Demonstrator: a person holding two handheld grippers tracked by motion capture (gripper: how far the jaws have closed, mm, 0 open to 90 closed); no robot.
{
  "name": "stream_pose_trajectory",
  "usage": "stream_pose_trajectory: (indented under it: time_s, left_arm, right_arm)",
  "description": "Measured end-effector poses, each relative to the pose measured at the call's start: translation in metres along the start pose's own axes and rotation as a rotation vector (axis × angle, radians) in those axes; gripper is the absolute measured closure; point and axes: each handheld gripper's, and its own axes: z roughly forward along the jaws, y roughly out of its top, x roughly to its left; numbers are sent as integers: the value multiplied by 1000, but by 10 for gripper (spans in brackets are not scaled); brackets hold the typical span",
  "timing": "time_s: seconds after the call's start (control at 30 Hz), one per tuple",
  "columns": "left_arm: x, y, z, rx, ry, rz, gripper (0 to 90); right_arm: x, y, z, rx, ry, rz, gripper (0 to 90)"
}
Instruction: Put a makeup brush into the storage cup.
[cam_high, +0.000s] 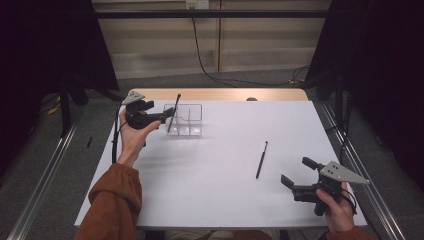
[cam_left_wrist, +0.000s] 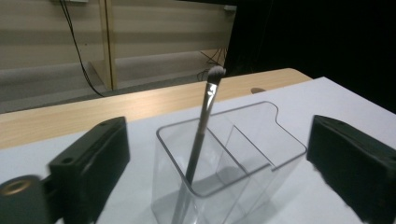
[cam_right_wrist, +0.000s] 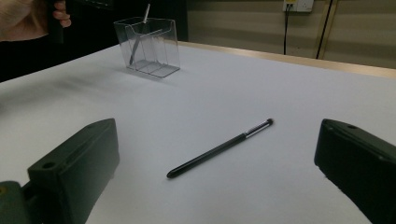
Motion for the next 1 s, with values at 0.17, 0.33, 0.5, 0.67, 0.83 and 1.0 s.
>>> stream_pose_trajectory:
  time_s: [0.17,0.33,0.5,0.67,0.83,1.0]
  left_arm:
    - [-6,-7,-11,2,-28,35,47]
    - [-9,-10,-20,5,-13,60,40]
    - [-18,-9,-28,21,5,91,40]
    - [-23,-9,-41,-28,31,109,36]
    - [-24,-20,-49,-27,45,110,35]
    - [-28,-28,-58,-27,14,86,33]
  right_arm:
    - [0,0,0,0,-1,1,0]
    - [0,0,0,0,0,-3,0]
    - [0,0,1,0,-2,5,0]
    - [1,0,1,1,4,-3,0]
    - [1,0,0,-1,3,-4,0]
    - [1,0,1,0,1,-1,0]
